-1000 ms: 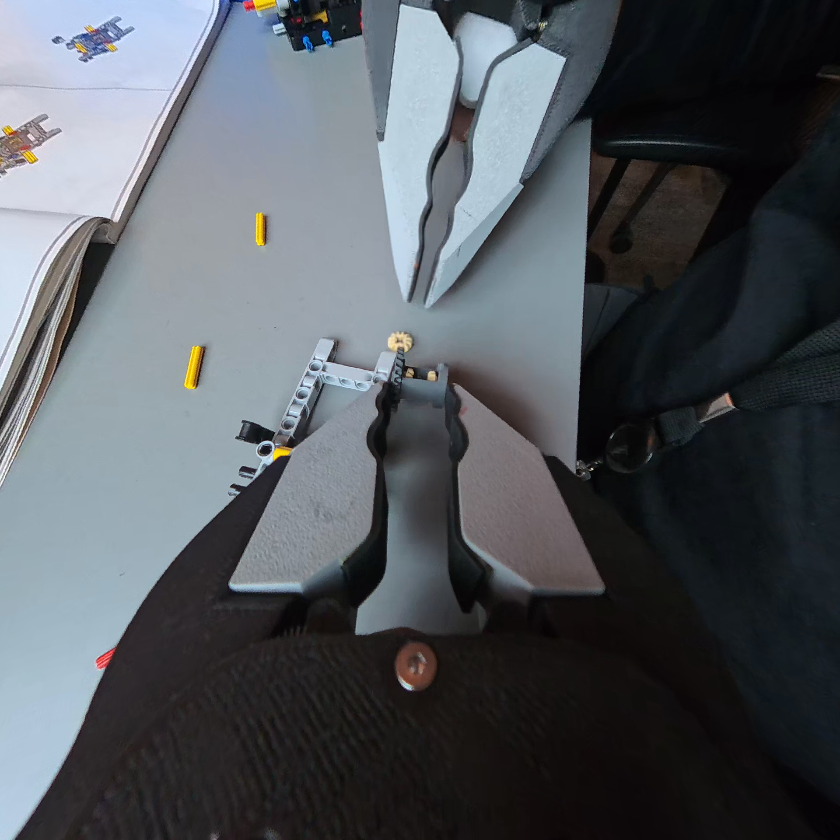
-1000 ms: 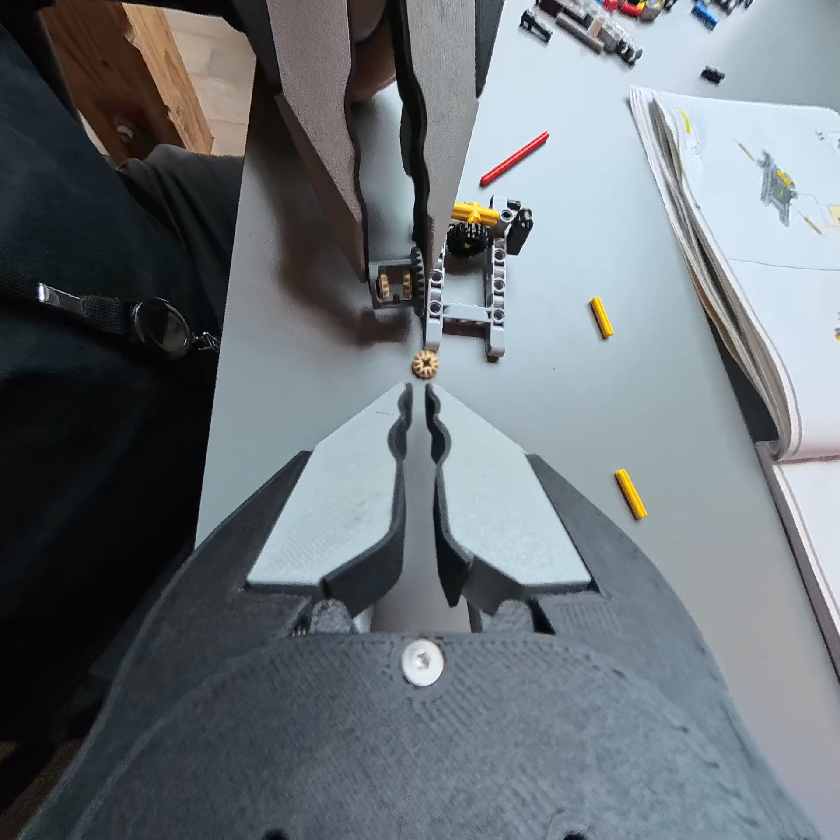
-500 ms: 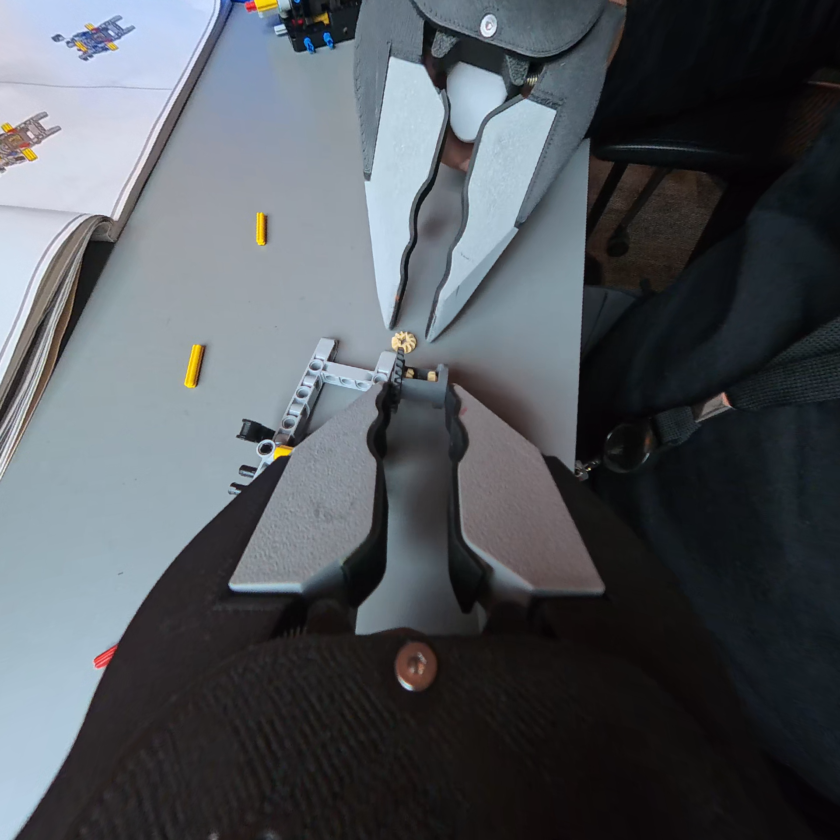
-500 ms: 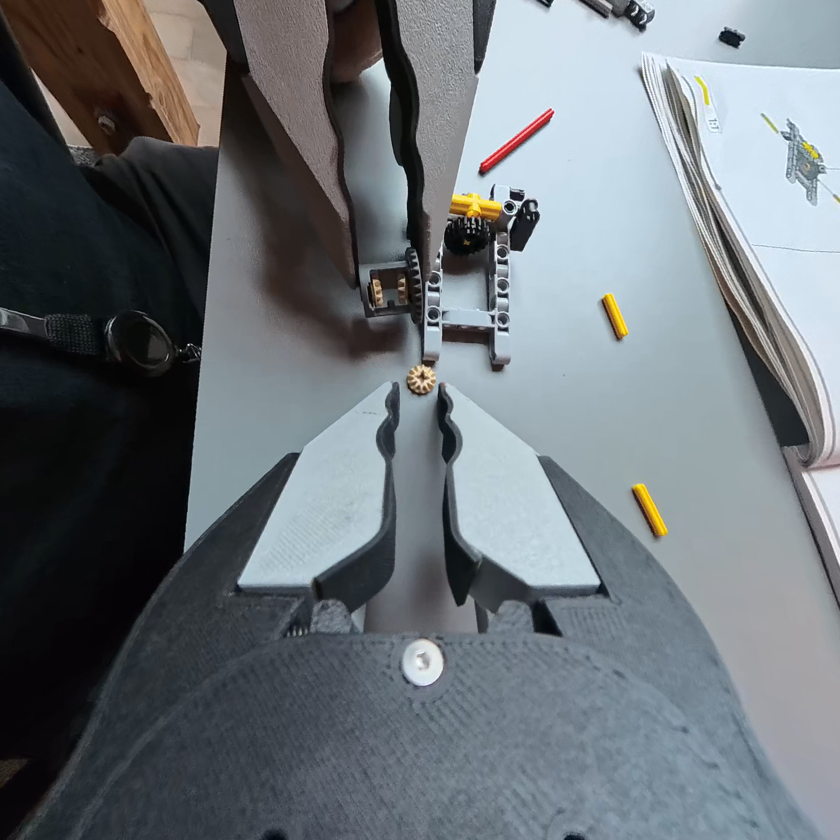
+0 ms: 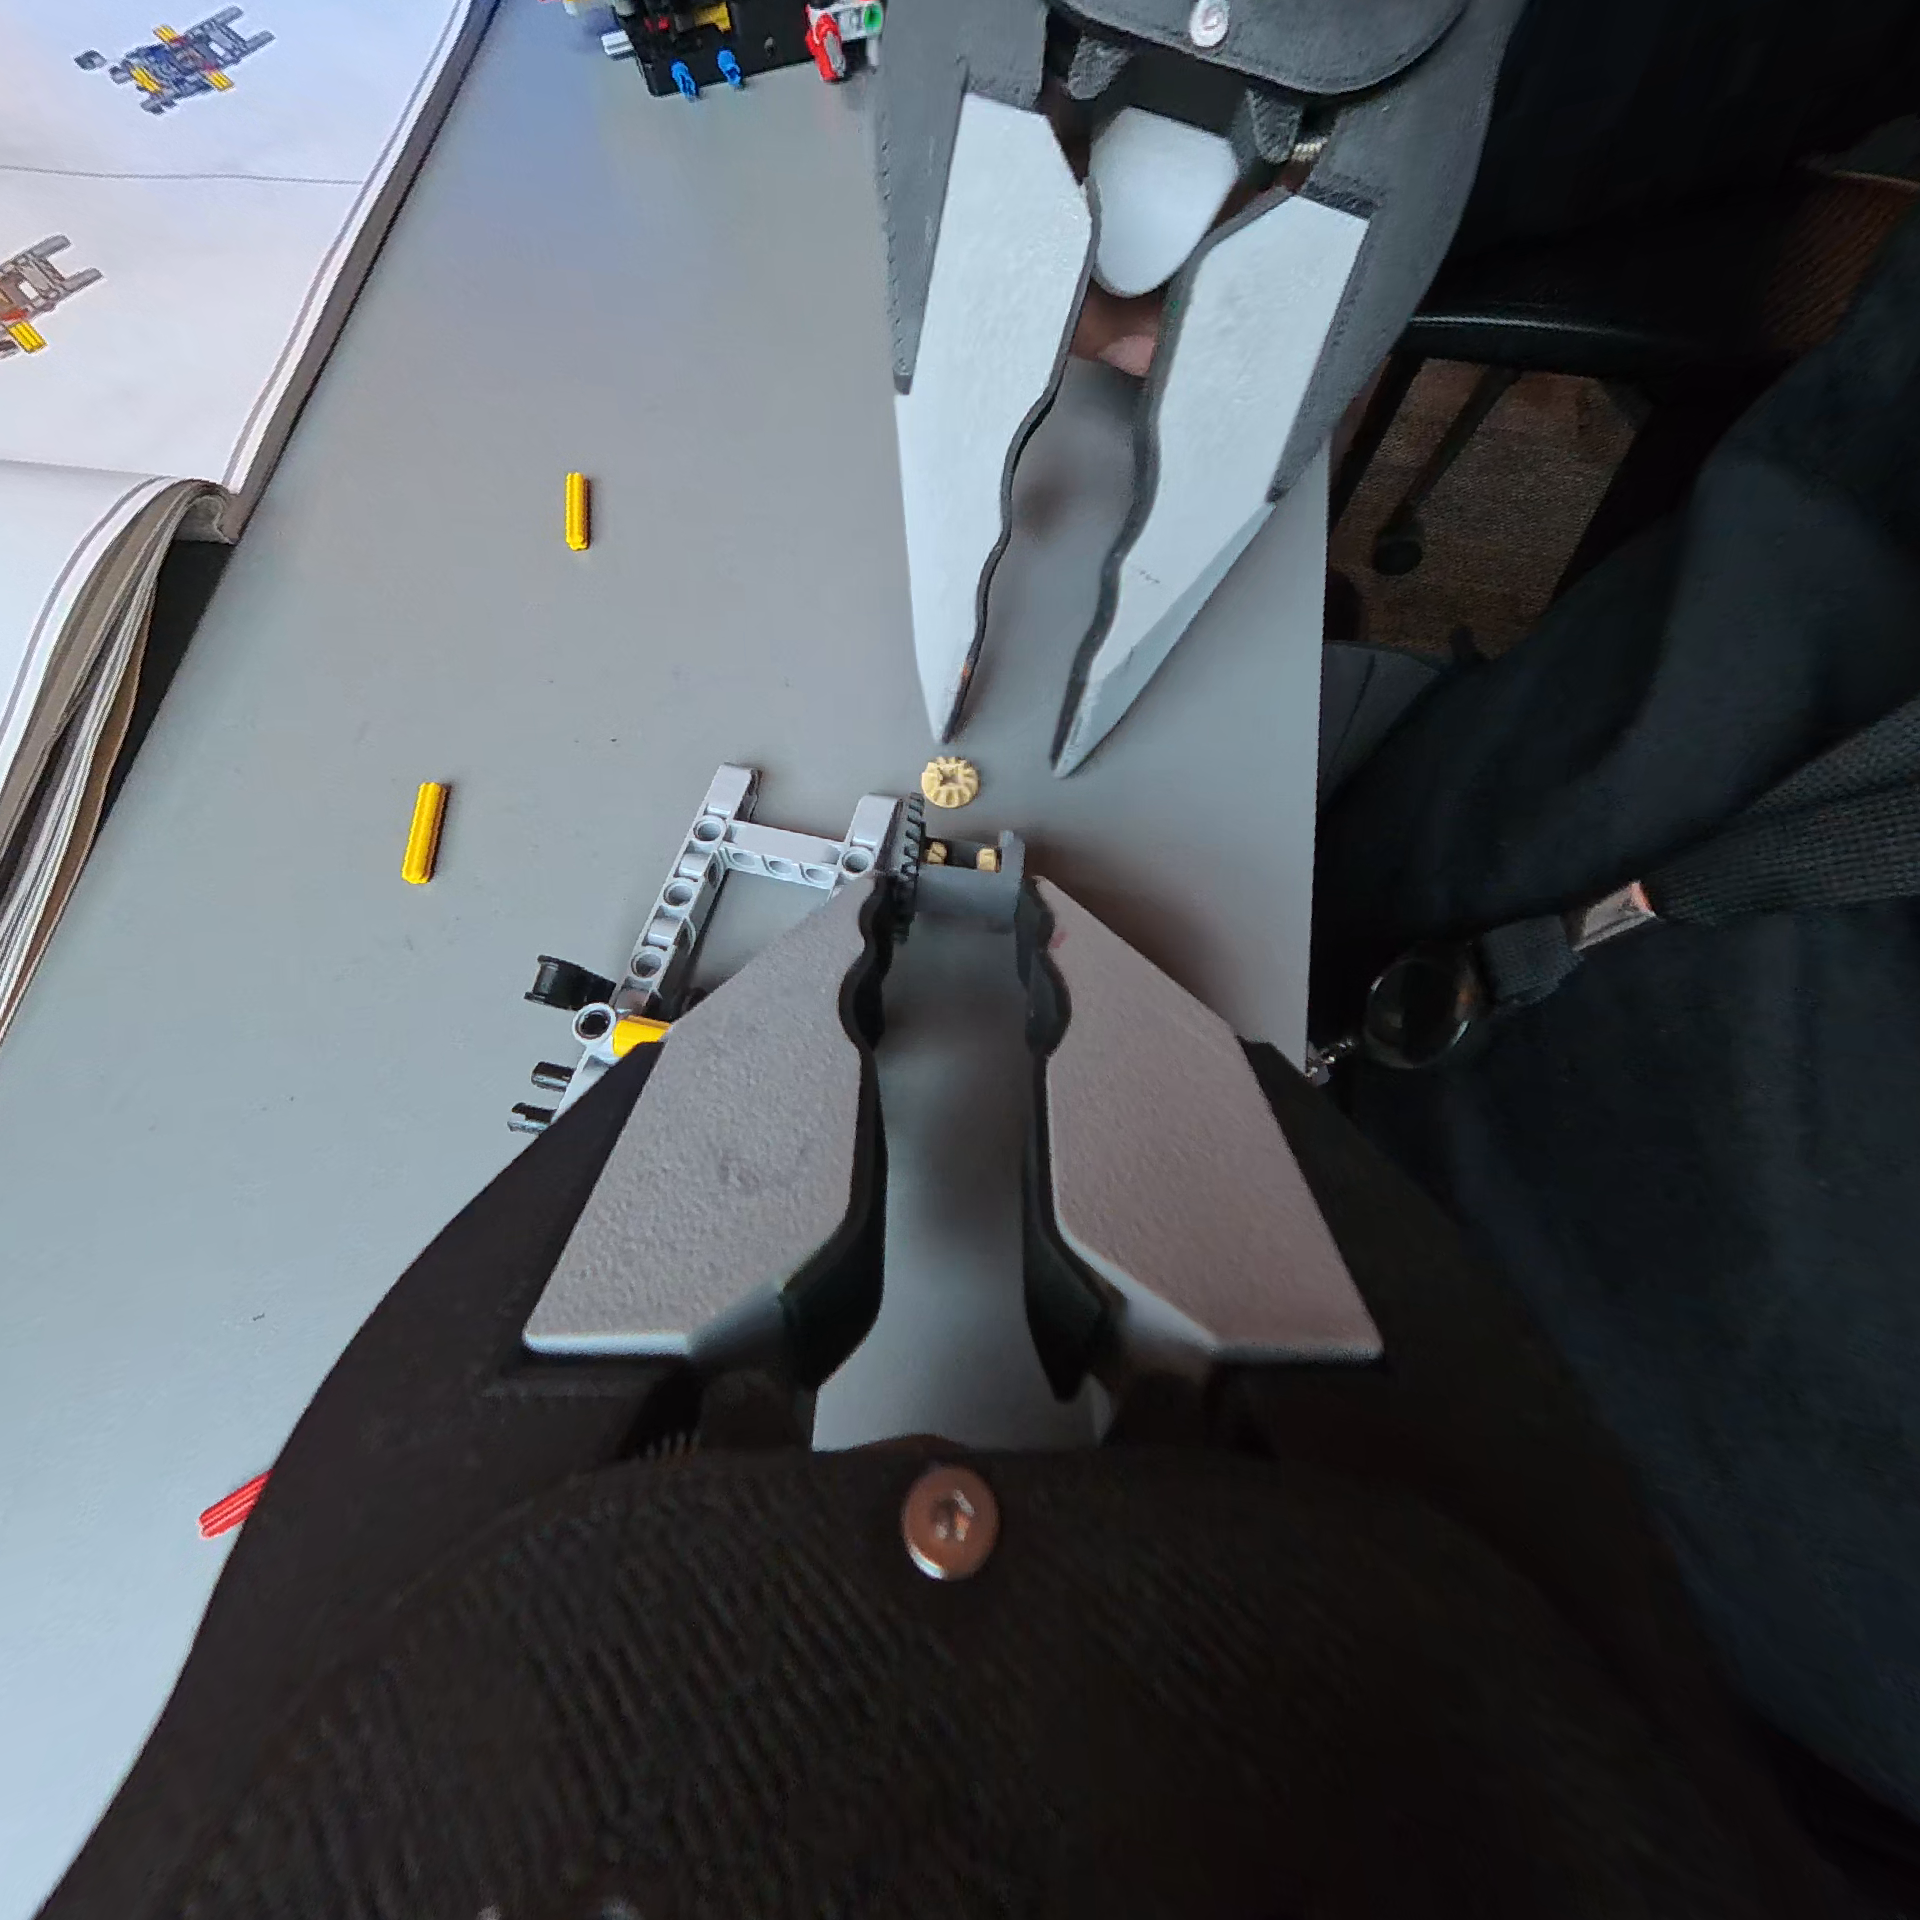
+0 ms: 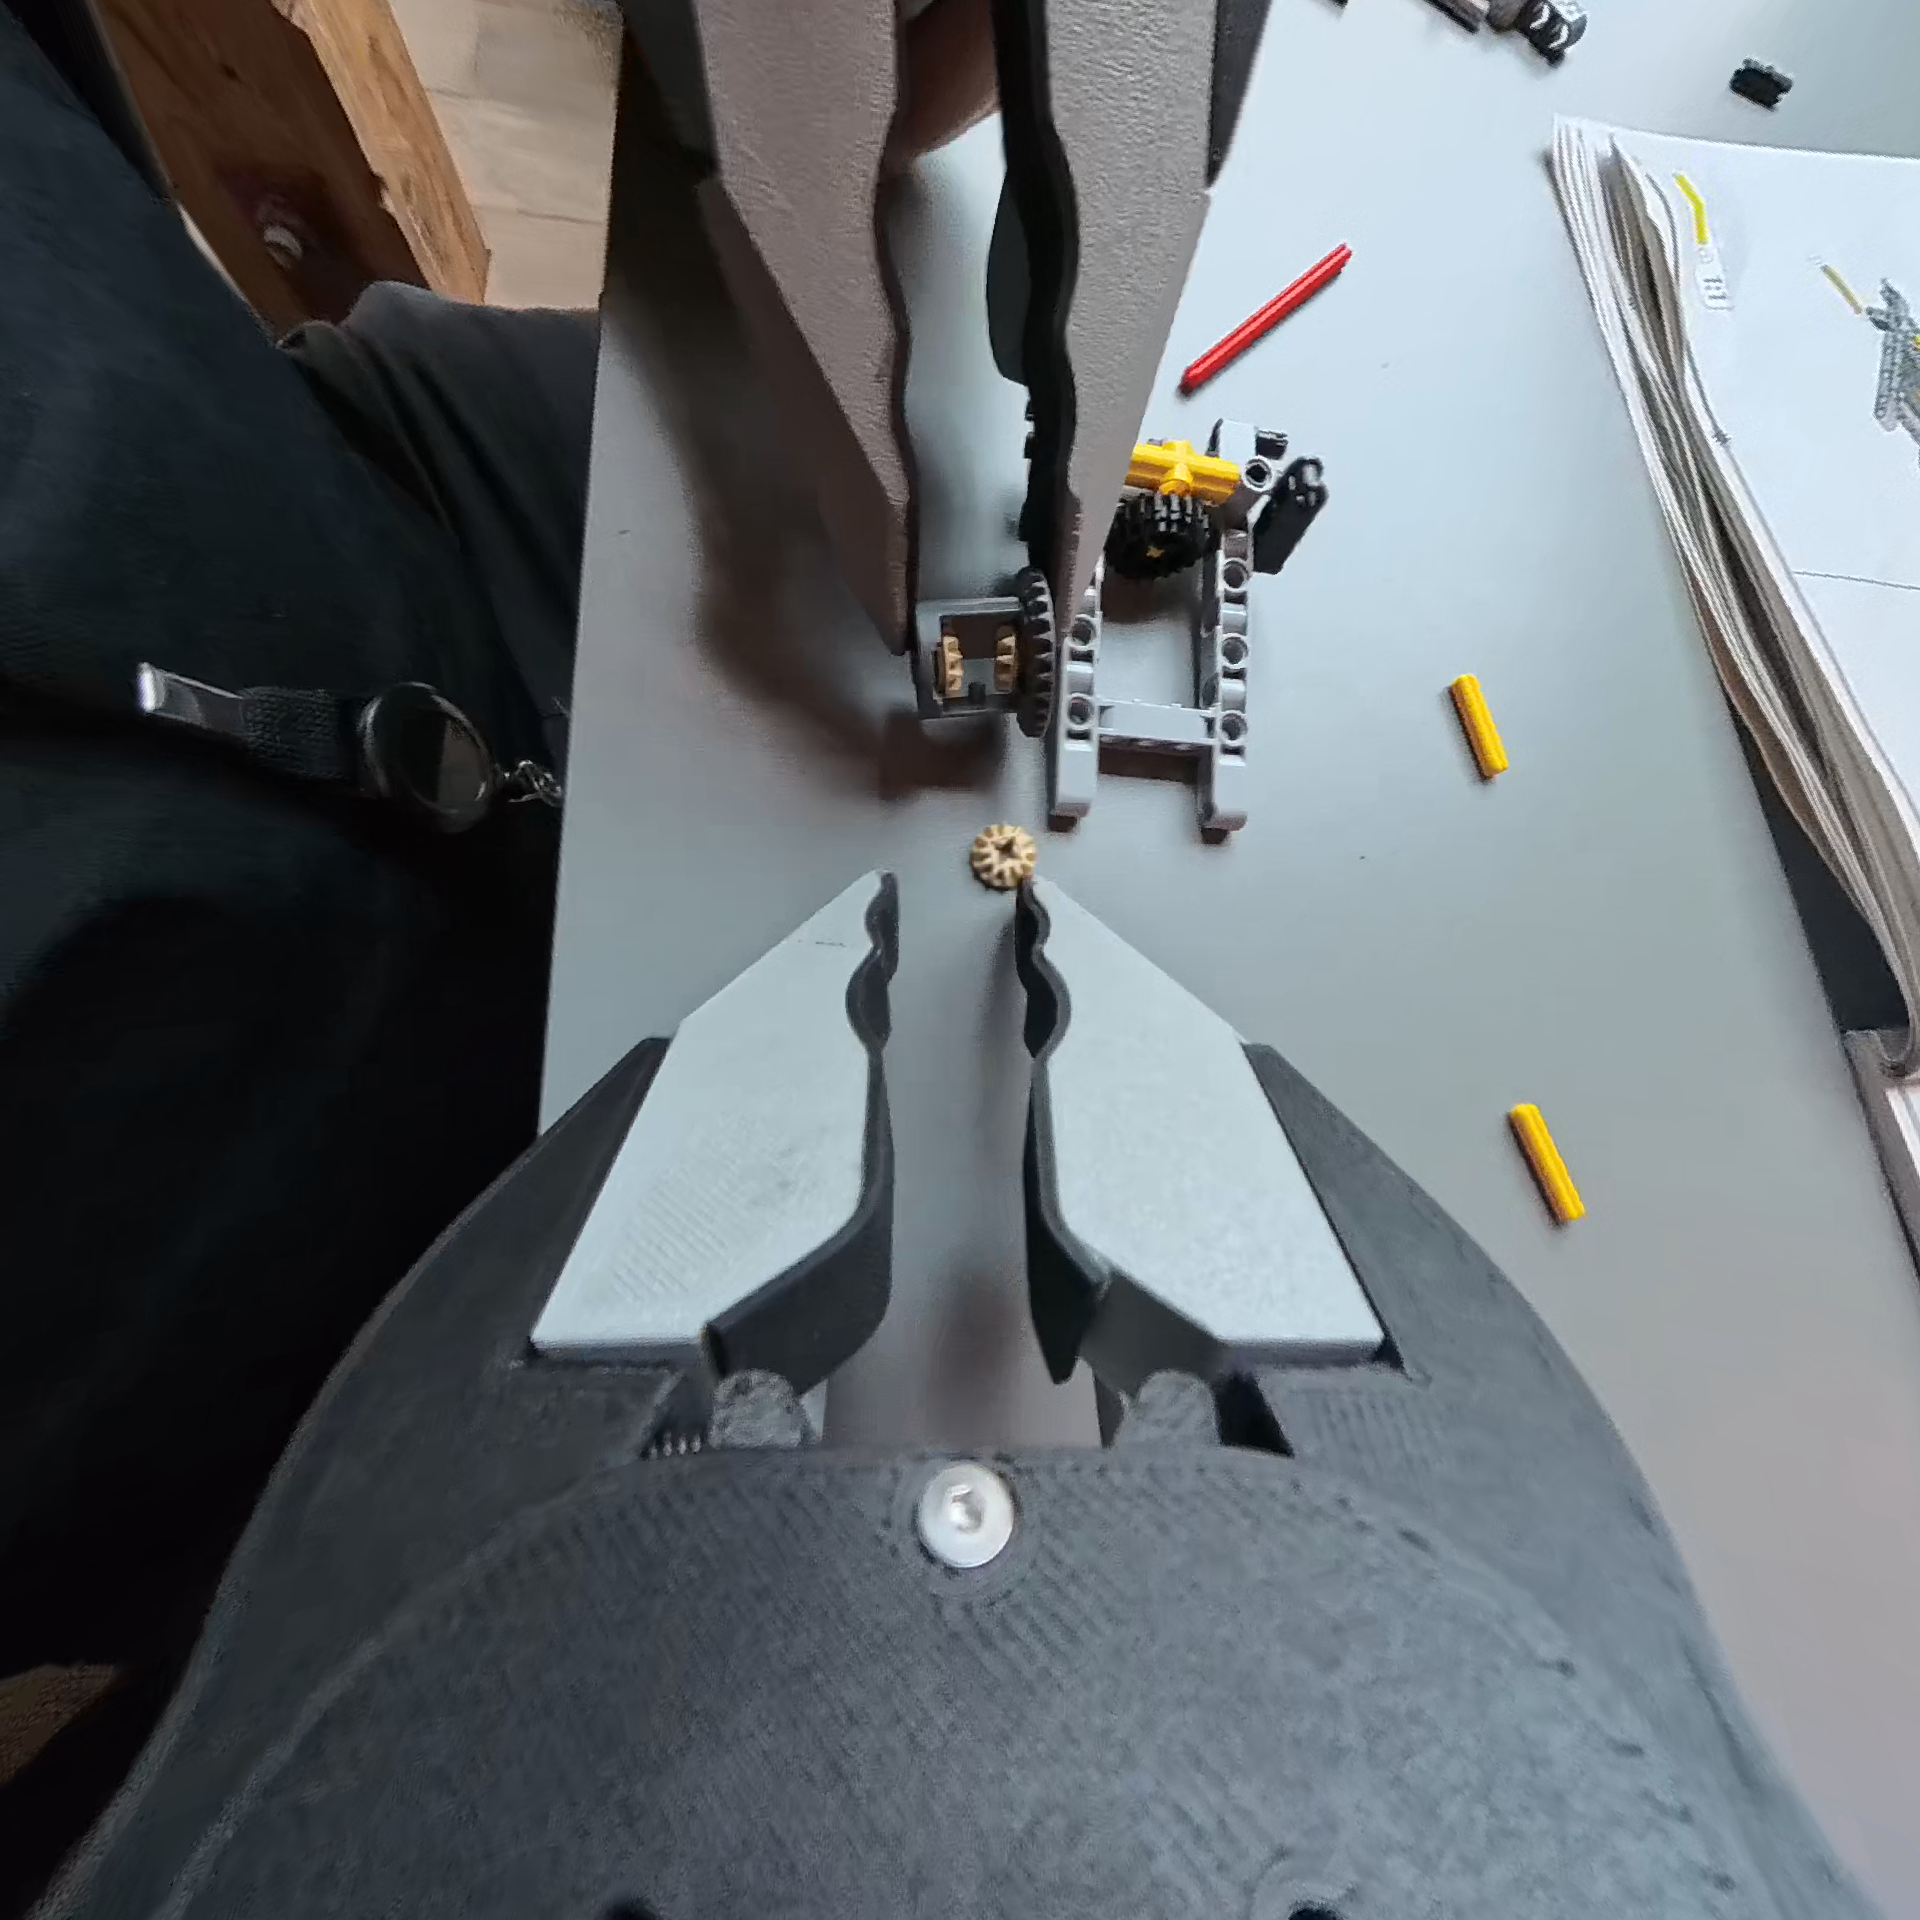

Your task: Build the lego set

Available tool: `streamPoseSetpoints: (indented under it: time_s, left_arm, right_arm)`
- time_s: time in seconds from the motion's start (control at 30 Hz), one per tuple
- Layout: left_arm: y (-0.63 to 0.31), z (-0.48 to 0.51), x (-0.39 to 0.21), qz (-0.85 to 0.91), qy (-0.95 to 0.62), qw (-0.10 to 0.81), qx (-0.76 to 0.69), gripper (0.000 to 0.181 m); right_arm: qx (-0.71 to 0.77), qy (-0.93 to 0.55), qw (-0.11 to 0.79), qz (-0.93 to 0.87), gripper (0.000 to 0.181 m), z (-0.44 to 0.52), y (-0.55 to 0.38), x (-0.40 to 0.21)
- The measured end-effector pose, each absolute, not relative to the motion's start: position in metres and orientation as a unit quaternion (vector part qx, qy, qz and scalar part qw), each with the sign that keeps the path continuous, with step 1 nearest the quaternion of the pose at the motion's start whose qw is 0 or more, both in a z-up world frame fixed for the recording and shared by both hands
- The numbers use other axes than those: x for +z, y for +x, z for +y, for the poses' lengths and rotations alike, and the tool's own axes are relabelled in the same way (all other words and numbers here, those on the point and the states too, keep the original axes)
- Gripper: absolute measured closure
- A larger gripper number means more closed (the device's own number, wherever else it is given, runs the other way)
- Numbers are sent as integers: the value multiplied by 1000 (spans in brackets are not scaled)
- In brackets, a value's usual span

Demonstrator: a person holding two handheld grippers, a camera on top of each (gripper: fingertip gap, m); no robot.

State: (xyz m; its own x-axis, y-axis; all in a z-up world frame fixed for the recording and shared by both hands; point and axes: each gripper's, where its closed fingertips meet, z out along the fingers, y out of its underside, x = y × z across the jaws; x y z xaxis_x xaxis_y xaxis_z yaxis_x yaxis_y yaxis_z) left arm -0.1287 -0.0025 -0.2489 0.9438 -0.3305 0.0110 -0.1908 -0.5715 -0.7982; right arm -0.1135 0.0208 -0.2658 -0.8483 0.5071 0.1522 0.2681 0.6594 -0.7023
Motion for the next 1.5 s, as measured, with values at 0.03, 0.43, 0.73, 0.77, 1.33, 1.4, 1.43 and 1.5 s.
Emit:
streamPoseSetpoints:
  time_s: [0.03, 0.43, 0.73, 0.77, 1.33, 1.4, 1.43, 1.5]
  left_arm:
    - [-128, -3, -249, 149, -883, 437, -81, 160]
    - [-130, -8, -246, 154, -878, 444, -92, 160]
    - [-128, -14, -243, 173, -869, 453, -99, 160]
    - [-128, -14, -242, 174, -867, 456, -101, 160]
    - [-127, -20, -236, 166, -860, 471, -105, 160]
    - [-129, -21, -236, 153, -862, 474, -98, 160]
    - [-130, -21, -235, 146, -862, 475, -98, 160]
    - [-128, -23, -233, 134, -861, 480, -101, 160]
  right_arm:
    - [350, -211, 175, -896, 161, 20, -111, -265]
    - [352, -171, 142, -909, 136, 4, -102, -264]
    - [353, -171, 173, -903, 132, 2, -96, -257]
    - [353, -178, 167, -903, 128, 3, -97, -257]
    - [354, -183, 144, -906, 113, -10, -84, -258]
    - [356, -200, 152, -900, 121, -2, -93, -254]
    - [359, -210, 153, -897, 125, 1, -98, -253]
    - [362, -218, 150, -894, 131, 5, -105, -253]
